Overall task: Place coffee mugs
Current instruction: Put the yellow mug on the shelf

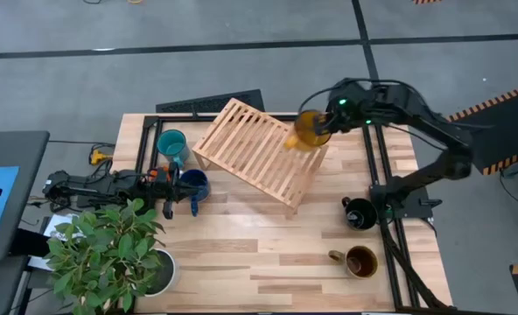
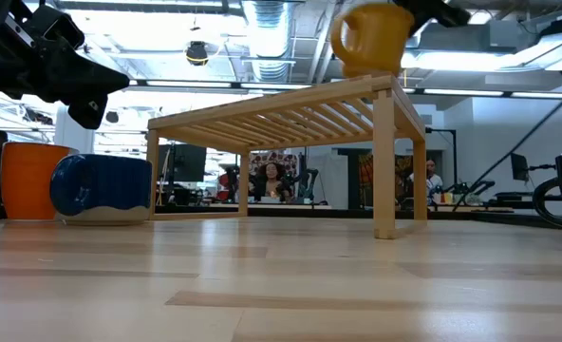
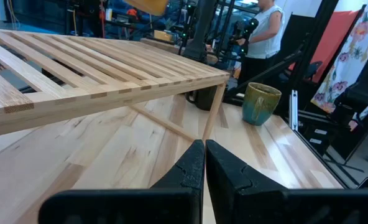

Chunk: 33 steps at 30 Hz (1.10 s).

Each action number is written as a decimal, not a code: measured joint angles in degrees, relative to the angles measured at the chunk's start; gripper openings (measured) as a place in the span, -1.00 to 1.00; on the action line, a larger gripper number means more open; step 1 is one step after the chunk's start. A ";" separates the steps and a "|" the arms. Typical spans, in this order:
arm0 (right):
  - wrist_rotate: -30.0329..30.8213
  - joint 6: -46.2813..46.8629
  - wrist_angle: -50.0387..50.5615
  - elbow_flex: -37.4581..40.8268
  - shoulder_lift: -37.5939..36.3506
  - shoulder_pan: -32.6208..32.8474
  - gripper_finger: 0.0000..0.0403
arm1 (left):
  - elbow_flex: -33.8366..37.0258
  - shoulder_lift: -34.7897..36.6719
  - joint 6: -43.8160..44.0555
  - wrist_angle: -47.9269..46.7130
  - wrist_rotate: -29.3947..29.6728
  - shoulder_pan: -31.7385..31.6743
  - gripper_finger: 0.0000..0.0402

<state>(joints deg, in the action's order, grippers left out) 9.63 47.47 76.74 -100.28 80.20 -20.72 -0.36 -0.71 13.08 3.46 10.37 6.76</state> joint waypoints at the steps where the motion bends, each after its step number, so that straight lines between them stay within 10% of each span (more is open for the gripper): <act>1: -0.07 -0.20 1.75 -1.93 1.86 1.17 -0.80 | 0.00 -0.02 0.00 0.00 -0.02 0.00 -1.00; 11: 0.45 -5.93 12.96 -8.90 11.00 1.35 -0.80 | -0.01 -0.02 0.00 0.00 0.02 0.00 -1.00; 33: -3.67 -10.60 3.84 -0.53 9.88 -0.94 -0.80 | 0.00 0.00 0.00 0.00 0.11 0.00 -1.00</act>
<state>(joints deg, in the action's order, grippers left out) 5.96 36.87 80.58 -100.82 90.08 -21.66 -0.36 -0.71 13.08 3.46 10.48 6.77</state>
